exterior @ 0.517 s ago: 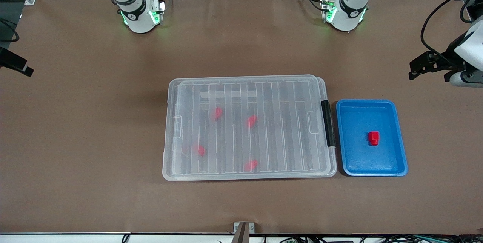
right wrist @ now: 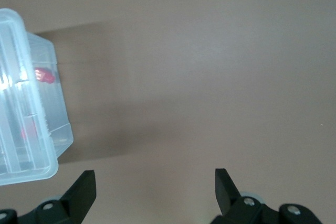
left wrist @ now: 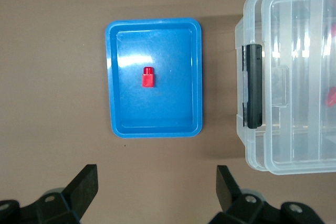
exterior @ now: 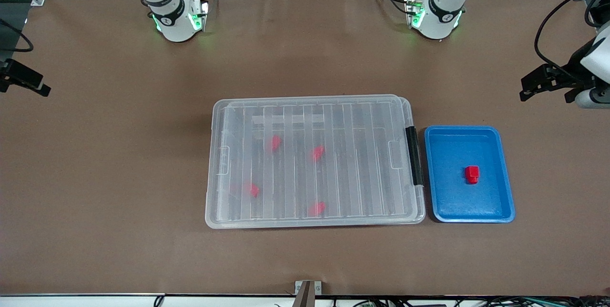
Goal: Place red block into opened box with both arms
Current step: 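Reach the left gripper to the red block while the right gripper reaches the box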
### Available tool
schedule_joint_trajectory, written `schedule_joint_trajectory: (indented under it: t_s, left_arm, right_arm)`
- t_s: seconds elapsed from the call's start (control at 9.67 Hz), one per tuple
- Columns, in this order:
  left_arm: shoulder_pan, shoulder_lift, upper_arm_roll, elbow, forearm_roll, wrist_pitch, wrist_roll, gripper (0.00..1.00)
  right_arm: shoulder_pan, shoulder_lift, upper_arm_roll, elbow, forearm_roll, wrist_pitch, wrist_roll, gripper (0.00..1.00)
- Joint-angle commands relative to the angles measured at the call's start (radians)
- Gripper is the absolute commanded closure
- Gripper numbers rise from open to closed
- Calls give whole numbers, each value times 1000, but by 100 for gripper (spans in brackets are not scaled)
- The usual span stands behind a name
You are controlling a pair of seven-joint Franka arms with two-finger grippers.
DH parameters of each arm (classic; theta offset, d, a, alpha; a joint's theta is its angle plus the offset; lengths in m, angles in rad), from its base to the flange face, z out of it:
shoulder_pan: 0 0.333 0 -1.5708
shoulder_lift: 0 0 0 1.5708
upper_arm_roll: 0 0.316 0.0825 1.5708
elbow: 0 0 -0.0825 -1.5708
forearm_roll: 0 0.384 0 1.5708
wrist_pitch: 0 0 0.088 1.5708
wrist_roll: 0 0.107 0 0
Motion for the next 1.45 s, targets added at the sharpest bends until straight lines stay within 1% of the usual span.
schedule_joint_trajectory:
  t_s: [0.0, 0.21, 0.31, 0.41, 0.52, 0.62, 0.72, 0.83, 1.03, 1.14, 1.24, 1.34]
  left_arm:
    - [3, 39, -8, -6, 1, -3, -48, 1]
    - [3, 45, -8, -9, 14, 0, -44, 1]
    - [5, 64, -8, -12, 16, 0, -31, 1]
    - [5, 102, -5, -12, 14, 6, -31, 1]
    - [8, 128, 1, -16, 16, 32, -28, 1]
    - [9, 172, 4, -18, 22, 49, -27, 1]
    - [14, 212, 4, -21, 49, 76, -28, 1]
    - [15, 257, 9, -51, 63, 143, -28, 1]
    - [15, 308, 64, -137, 67, 341, -28, 0]
    - [14, 344, 73, -171, 67, 424, -30, 0]
    - [18, 380, 79, -179, 67, 472, -30, 0]
    - [24, 422, 79, -182, 63, 484, -31, 1]
  right_arm:
    - [102, 77, 23, 11, -5, 51, 11, 0]
    - [142, 207, 100, 7, -5, 219, 46, 0]
    - [176, 267, 125, 7, -8, 302, 107, 0]
    - [210, 349, 131, 7, -11, 399, 163, 0]
    - [246, 409, 131, 4, -16, 465, 185, 0]
    - [257, 446, 131, 3, -28, 499, 188, 0]
    - [265, 476, 131, 0, -54, 505, 191, 0]
    - [274, 496, 131, -14, -62, 510, 191, 0]
    - [271, 494, 131, -54, -95, 512, 191, 0]
    - [268, 493, 129, -55, -97, 507, 189, 0]
    - [264, 493, 129, -60, -102, 505, 188, 0]
    - [262, 491, 128, -80, -123, 511, 189, 0]
